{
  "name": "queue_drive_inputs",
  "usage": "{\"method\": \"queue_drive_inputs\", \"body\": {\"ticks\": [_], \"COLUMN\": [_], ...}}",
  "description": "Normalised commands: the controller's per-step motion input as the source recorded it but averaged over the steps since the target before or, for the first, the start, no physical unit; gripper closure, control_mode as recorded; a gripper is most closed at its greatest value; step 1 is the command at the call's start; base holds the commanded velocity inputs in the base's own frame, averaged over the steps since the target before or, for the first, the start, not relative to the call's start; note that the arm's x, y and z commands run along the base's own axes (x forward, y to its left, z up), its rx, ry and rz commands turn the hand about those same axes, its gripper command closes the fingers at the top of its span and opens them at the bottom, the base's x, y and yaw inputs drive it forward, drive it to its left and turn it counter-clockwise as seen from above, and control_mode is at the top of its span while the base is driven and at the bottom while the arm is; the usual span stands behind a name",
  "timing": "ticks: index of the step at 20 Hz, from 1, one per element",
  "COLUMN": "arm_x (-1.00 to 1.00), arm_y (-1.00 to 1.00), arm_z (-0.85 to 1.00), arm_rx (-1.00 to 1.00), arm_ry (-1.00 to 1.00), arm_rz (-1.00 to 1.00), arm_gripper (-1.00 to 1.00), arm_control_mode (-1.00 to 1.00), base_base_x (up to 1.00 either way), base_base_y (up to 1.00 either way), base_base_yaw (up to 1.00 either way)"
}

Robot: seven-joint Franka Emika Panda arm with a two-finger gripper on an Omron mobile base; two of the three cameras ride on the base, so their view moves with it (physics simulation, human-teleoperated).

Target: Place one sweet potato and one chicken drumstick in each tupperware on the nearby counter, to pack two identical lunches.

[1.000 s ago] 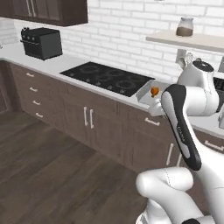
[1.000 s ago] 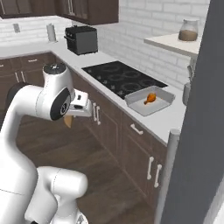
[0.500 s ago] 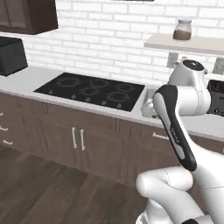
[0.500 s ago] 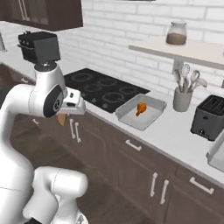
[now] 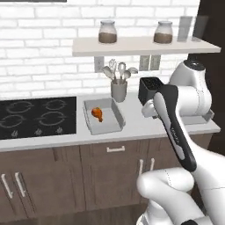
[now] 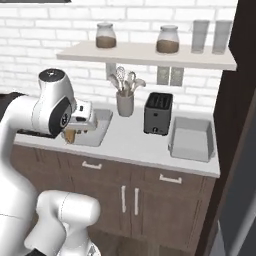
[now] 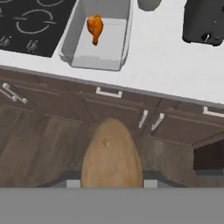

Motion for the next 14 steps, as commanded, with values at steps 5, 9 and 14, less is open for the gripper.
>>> {"method": "queue_drive_inputs", "body": {"ticks": [5, 9, 14], "arm_x": [0.00, 0.00, 0.07], "arm_y": [0.00, 0.00, 0.00], "arm_z": [0.00, 0.00, -0.09], "arm_rx": [0.00, 0.00, 0.00], "arm_ry": [0.00, 0.00, 0.00], "arm_rz": [0.00, 0.00, -0.02], "arm_gripper": [1.00, 1.00, 1.00], "arm_control_mode": [1.00, 1.00, -1.00], "base_base_x": [0.81, 0.96, 0.63], "base_base_y": [0.89, 0.57, 0.09], "base_base_yaw": [-0.40, -0.26, -0.13]}}
